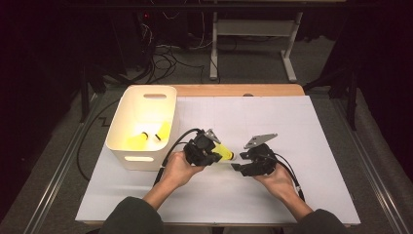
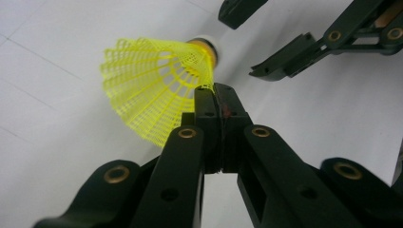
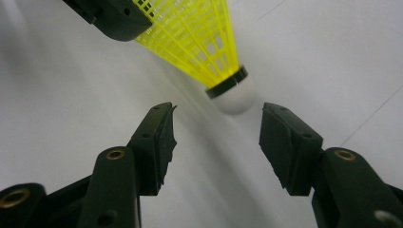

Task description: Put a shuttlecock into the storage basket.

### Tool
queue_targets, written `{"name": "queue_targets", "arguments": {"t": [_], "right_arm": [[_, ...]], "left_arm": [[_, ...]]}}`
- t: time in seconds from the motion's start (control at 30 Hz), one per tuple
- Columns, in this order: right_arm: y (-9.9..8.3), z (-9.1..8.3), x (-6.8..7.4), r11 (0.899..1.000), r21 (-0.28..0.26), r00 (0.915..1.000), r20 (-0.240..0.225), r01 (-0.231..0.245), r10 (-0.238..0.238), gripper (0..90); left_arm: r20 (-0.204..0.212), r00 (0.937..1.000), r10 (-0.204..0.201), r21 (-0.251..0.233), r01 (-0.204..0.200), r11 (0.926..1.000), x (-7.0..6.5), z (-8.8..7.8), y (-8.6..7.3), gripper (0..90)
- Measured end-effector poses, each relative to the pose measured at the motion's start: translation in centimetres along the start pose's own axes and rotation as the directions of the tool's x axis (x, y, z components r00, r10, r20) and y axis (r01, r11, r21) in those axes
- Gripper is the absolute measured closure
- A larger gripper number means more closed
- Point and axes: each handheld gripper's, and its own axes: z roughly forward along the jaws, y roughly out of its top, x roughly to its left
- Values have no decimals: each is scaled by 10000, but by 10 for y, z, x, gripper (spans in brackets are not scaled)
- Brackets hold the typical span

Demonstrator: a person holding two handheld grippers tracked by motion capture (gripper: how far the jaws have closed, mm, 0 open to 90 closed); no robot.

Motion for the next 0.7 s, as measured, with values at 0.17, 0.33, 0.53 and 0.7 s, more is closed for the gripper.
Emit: {"name": "queue_targets", "arguments": {"t": [0.17,0.33,0.53,0.7], "right_arm": [[-1,-6,-2,9999,-134,9999,103,-80,81,463],[-6,-12,-4,9996,-243,9997,215,-119,124,459],[-15,-19,-8,9991,-338,9990,363,-256,269,455],[-25,-25,-12,9979,-507,9984,396,-395,415,445]], "left_arm": [[-114,9996,-257,0,257,9997,1,-2,0,897],[-206,9987,-456,76,457,9989,4,-5,1,896],[-460,9971,-603,161,611,9980,7,-10,4,897],[-531,9964,-663,152,672,9976,7,-11,6,896]]}}
